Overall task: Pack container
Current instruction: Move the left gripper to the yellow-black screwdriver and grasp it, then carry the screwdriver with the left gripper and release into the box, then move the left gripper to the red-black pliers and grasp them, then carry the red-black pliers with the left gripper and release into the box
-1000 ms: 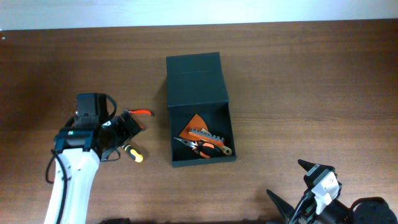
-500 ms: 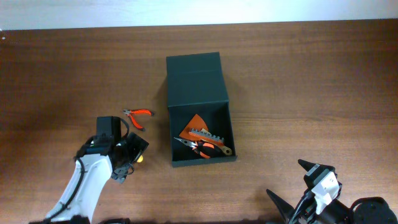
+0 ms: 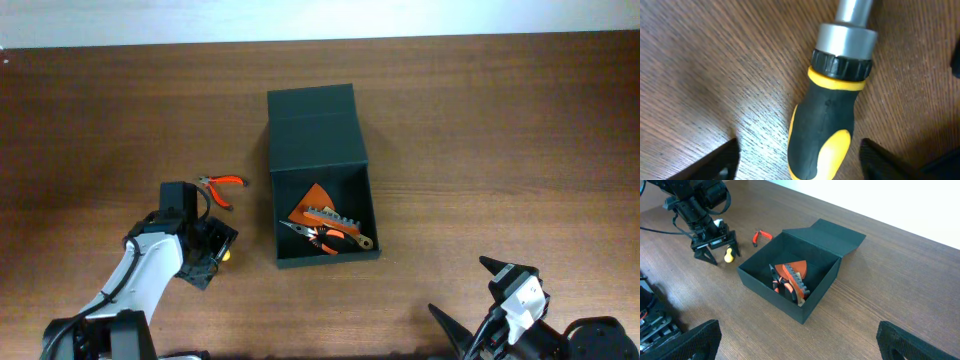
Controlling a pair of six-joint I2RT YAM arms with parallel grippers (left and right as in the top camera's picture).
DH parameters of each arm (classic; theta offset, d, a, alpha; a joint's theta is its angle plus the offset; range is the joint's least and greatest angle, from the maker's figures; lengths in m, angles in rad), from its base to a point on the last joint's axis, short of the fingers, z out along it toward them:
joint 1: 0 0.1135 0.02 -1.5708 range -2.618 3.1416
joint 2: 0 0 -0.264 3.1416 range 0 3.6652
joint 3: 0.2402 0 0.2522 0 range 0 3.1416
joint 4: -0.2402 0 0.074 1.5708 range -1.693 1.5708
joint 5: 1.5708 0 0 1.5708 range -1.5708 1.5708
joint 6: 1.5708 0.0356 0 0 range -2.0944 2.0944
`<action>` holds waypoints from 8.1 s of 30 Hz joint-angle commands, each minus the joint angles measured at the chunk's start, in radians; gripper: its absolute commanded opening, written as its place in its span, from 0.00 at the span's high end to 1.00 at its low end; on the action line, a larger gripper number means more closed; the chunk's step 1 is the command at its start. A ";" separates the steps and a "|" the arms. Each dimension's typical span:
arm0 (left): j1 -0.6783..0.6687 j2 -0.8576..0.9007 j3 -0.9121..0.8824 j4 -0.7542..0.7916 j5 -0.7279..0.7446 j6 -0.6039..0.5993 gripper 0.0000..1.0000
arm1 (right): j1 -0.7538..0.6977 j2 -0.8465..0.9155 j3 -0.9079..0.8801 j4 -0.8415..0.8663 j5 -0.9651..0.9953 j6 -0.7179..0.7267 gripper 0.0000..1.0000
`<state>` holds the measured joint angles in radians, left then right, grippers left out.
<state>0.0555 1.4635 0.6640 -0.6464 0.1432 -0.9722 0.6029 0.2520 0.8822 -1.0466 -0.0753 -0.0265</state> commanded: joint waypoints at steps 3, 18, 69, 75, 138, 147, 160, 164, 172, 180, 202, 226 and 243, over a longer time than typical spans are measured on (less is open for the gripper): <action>0.000 0.041 -0.027 0.010 0.048 -0.031 0.48 | -0.001 -0.005 -0.002 0.003 0.009 0.009 0.01; -0.001 0.016 -0.006 0.011 0.052 -0.038 0.89 | -0.001 -0.005 -0.002 0.003 0.009 0.009 0.01; -0.814 0.062 0.360 0.086 -0.121 -0.578 0.98 | -0.001 -0.005 -0.002 0.003 0.009 0.009 0.01; -0.845 0.124 0.360 0.113 -0.105 -0.679 0.98 | -0.001 -0.005 -0.002 0.003 0.009 0.009 0.01; -0.105 0.146 0.835 -0.613 -0.288 0.022 0.01 | -0.001 -0.005 -0.002 0.003 0.009 0.009 0.01; -0.048 0.255 0.647 -0.369 -0.182 0.092 0.01 | -0.001 -0.005 -0.002 0.003 0.009 0.009 0.01; -0.044 0.416 0.592 -0.235 -0.089 0.092 0.08 | -0.001 -0.005 -0.002 0.003 0.009 0.009 0.01; -0.044 0.444 0.592 -0.221 -0.075 0.092 0.16 | -0.001 -0.005 -0.002 0.003 0.009 0.009 0.01; -0.021 0.490 0.591 -0.213 -0.039 0.092 0.29 | -0.001 -0.005 -0.002 0.003 0.009 0.009 0.01; -0.020 0.519 0.591 -0.190 -0.027 0.092 0.31 | -0.001 -0.005 -0.002 0.003 0.009 0.009 0.01; -0.020 0.519 0.577 -0.190 -0.034 0.092 0.83 | -0.001 -0.005 -0.002 0.003 0.009 0.009 0.01; -0.056 0.264 0.577 -0.153 -0.017 0.087 0.95 | -0.001 -0.005 -0.002 0.003 0.009 0.009 0.01; -0.565 -0.003 0.577 -0.153 -0.097 -0.280 0.96 | -0.001 -0.005 -0.002 0.003 0.009 0.009 0.01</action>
<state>-0.4252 1.4540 1.2404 -0.8001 0.0715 -1.0851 0.6029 0.2520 0.8822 -1.0470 -0.0750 -0.0265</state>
